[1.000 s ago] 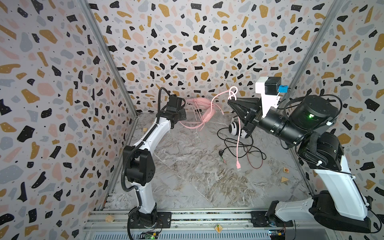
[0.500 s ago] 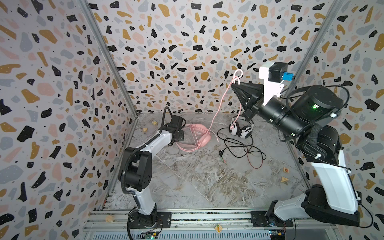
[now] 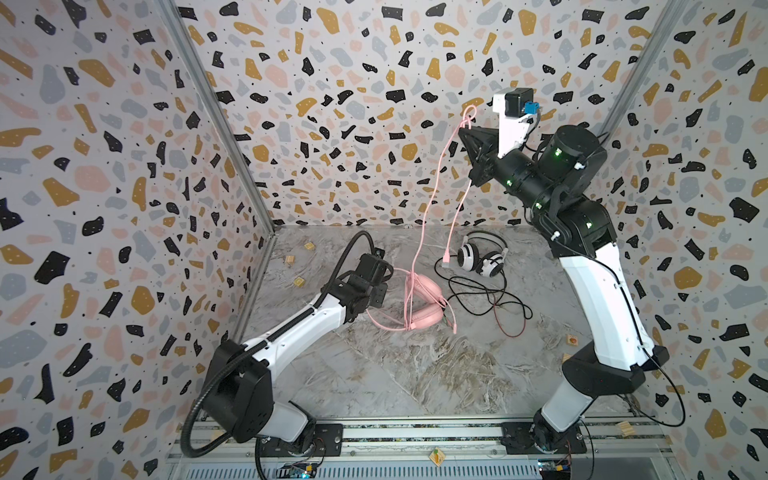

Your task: Wrap the headphones

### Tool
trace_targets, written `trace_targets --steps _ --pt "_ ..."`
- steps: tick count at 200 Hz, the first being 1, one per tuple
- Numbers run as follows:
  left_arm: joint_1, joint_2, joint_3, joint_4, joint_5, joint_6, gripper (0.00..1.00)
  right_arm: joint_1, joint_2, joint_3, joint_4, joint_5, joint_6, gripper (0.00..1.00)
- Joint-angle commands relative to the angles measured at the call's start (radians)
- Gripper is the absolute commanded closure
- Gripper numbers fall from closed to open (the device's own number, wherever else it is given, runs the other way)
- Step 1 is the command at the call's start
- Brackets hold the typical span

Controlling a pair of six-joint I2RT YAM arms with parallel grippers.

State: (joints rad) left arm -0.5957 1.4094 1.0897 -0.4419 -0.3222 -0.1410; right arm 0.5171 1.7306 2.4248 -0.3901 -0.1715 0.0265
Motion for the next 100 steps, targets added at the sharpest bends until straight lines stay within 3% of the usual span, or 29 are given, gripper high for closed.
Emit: trace_targets --steps 1,100 --pt "-0.044 -0.089 -0.011 0.049 0.027 0.040 1.00 -0.066 0.024 0.029 0.077 -0.111 0.091 0.97" --pt "-0.134 -0.387 -0.109 -0.081 0.288 0.032 1.00 -0.291 0.170 -0.012 0.134 -0.224 0.203 0.97"
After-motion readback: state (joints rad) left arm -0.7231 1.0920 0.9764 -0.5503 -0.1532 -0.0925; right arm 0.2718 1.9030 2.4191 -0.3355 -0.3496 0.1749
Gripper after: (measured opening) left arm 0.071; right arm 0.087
